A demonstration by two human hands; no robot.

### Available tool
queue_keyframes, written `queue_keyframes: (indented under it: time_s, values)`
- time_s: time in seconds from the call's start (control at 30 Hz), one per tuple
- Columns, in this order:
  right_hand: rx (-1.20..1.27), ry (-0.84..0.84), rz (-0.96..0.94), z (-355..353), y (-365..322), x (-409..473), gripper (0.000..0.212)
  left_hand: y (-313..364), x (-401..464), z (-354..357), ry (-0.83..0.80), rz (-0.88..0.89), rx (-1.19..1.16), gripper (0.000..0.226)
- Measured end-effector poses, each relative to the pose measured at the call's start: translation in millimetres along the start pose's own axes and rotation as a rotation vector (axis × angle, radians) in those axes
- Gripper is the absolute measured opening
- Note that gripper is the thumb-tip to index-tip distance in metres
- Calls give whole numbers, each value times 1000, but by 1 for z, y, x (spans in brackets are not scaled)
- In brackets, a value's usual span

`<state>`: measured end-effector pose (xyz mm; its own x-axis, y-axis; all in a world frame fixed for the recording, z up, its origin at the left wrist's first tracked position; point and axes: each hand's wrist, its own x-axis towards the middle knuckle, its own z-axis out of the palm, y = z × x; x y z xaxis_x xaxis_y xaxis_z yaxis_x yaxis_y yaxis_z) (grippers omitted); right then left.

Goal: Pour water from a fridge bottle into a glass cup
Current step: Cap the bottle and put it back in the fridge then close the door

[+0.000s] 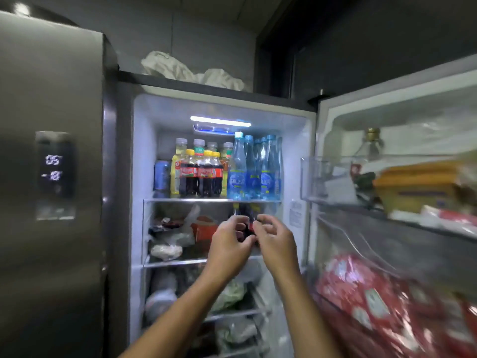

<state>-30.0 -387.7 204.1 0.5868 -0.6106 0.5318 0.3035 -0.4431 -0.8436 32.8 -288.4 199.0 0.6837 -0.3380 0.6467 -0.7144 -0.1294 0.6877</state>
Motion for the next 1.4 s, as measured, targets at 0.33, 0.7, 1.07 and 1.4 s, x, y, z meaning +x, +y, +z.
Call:
queue_keyframes:
  time_s: [0.33, 0.7, 1.07, 1.4]
  values:
    - [8, 24, 108, -166, -29, -224, 25, 106, -240, 53, -251, -112, -268, 21]
    - [-188, 359, 157, -326, -86, -370, 34, 206, -381, 102, -519, -142, -340, 55]
    - [-344, 188, 436, -435, -45, -354, 104, 244, -425, 172, -633, -330, -182, 106]
    - [-219, 9, 447, -446, -2, -304, 124, 242, -407, 203, -589, -287, -128, 99]
